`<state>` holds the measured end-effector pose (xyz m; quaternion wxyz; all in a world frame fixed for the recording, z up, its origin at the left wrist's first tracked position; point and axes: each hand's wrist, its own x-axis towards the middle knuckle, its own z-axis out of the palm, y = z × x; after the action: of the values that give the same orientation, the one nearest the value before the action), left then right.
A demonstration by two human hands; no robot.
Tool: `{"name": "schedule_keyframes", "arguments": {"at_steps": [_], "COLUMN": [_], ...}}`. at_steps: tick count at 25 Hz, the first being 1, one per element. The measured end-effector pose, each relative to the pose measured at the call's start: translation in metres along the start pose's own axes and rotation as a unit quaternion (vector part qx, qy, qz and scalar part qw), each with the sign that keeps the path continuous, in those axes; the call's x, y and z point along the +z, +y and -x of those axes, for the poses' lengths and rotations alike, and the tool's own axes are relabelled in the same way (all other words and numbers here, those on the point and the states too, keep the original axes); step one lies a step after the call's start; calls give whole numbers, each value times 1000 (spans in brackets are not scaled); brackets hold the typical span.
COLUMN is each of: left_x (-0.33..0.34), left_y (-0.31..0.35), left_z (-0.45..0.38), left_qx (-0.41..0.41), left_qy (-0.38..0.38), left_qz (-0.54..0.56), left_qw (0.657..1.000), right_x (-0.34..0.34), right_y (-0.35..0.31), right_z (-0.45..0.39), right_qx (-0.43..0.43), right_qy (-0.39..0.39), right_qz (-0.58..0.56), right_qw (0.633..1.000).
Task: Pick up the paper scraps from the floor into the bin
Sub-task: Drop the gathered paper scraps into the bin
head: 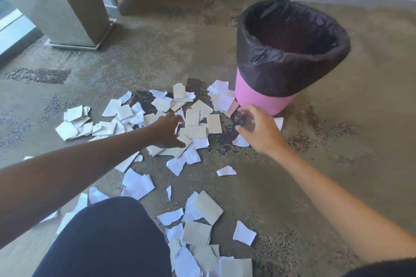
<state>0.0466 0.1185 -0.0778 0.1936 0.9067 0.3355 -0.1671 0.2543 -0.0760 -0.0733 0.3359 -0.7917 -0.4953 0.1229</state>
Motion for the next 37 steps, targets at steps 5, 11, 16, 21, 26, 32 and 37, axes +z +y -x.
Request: {"name": "schedule_keyframes", "arguments": {"at_steps": [5,11,16,21,26,32,37], "left_x": [56,74,86,81,79,84,54], "left_y": [-37,-26,-9,-23,-44,-72,-85], "left_z": [14,-4,-15,-13,4,32,42], "left_qx": [-38,-108,-145,-74,-76,-94,-142], "left_qy": [-85,-93,-74,-35,-28,-39,-160], "left_qz": [-90,98,50,-37,45,105,233], "left_qw": [992,985,985,996,996,989,949], "right_x": [60,76,107,136,156,176,181], "right_y": [42,68,57,30,-6,-36,-44], "right_z": [20,5,0,-11,-34,-41,-35], "right_qx": [136,234,237,153,108,24,-34], "right_qy": [-180,-226,-229,-227,-218,-275,-272], "right_qz": [57,114,123,63,5,90,189], "right_qw": [972,939,936,960,970,957,943]}}
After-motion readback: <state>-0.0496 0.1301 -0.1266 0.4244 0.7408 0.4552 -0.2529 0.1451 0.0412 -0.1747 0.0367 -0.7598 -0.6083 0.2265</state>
